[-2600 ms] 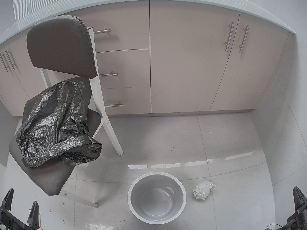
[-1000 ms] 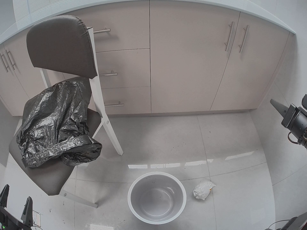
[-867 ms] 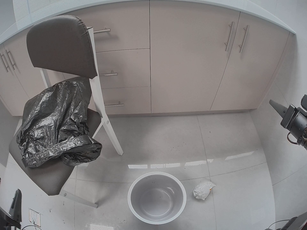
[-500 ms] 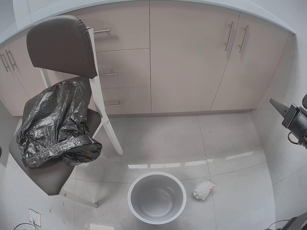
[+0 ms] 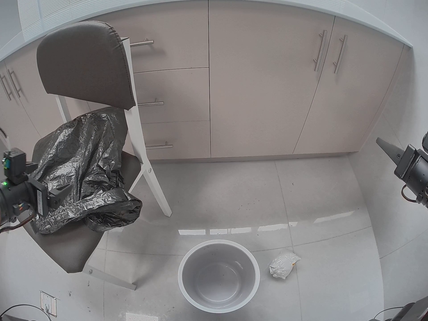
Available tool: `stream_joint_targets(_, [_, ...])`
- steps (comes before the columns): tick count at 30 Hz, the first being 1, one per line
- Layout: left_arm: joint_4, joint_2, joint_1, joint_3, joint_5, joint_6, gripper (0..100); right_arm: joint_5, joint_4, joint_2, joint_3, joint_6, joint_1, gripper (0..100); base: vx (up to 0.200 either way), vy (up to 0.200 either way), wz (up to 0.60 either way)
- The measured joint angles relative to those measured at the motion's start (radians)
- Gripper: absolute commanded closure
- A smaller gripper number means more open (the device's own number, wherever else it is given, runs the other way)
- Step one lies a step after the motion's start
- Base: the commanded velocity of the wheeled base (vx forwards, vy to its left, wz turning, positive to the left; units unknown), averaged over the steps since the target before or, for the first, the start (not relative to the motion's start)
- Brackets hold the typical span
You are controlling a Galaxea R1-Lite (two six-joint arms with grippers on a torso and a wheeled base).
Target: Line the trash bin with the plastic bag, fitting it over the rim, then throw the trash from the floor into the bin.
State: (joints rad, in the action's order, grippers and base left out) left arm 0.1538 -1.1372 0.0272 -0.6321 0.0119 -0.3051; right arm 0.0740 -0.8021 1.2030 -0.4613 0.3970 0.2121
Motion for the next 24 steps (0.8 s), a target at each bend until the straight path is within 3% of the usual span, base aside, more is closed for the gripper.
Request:
stream_joint_targets(8, [0.054,-0.167,-0.067,0.072,-0.009,-0.137,0,-0.002,-0.002,0.035,0.003,0.004,0.0,100,0.0,0.0,0.0])
stream_joint_targets(24, [0.056,-0.213,-0.074,0.14,-0.011,-0.305,0,-0.003,-0.004,0.058,0.009,-0.002,0.003,100,0.0,0.0,0.0])
